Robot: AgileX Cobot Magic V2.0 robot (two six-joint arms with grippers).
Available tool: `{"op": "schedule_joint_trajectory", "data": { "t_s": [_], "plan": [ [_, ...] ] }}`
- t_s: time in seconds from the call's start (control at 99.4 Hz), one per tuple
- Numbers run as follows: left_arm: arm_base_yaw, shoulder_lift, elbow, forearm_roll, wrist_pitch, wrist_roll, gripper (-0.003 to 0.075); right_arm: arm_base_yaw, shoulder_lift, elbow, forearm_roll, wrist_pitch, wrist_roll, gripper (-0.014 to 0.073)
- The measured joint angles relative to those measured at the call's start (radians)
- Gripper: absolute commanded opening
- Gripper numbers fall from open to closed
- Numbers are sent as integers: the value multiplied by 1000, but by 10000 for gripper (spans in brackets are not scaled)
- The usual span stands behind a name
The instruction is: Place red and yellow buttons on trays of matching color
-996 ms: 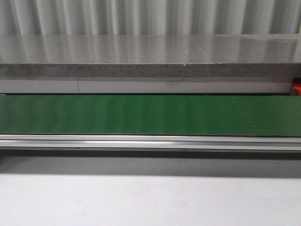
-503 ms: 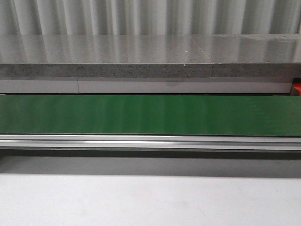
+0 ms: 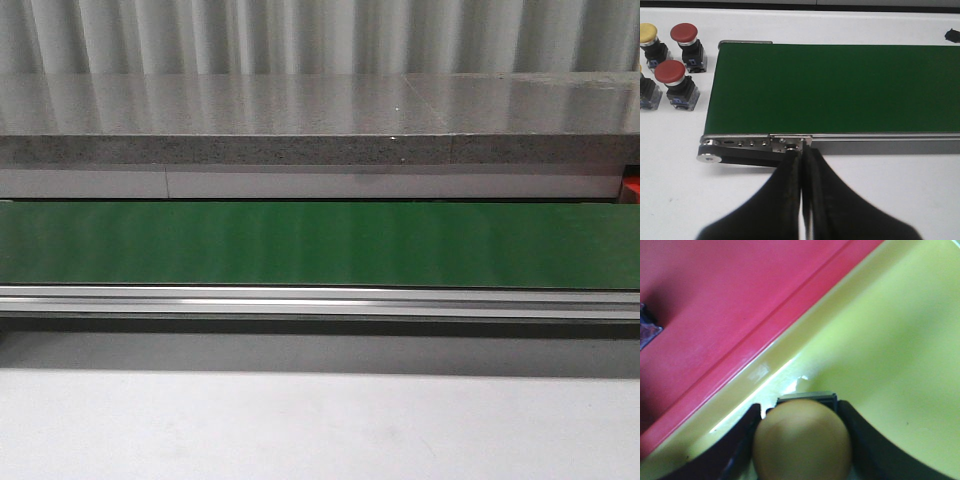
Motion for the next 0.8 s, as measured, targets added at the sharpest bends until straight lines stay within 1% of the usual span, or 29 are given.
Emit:
{"op": "schedule_joint_trajectory", "data": {
  "t_s": [0.151, 0.221, 0.292, 0.322, 0.342, 0.392, 0.443, 0.513, 0.644, 0.795],
  "plan": [
    [0, 0, 0, 0, 0, 0, -19, 0, 28, 0, 0, -11, 0, 87],
    [0, 0, 0, 0, 0, 0, -19, 0, 43, 0, 2, -13, 2, 122],
    [0, 0, 0, 0, 0, 0, -19, 0, 54, 0, 6, -14, 2, 218],
    [0, 0, 0, 0, 0, 0, -19, 0, 54, 0, 7, -14, 2, 284],
    [0, 0, 0, 0, 0, 0, -19, 0, 54, 0, 7, -14, 2, 314],
    [0, 0, 0, 0, 0, 0, -19, 0, 54, 0, 8, -14, 2, 431],
    [0, 0, 0, 0, 0, 0, -19, 0, 54, 0, 15, -14, 2, 522],
    [0, 0, 0, 0, 0, 0, -19, 0, 54, 0, 23, -13, 2, 610],
    [0, 0, 0, 0, 0, 0, -19, 0, 35, 0, 28, -4, 2, 591],
    [0, 0, 0, 0, 0, 0, -19, 2, -51, 0, 35, -4, 2, 589]
  ]
}}
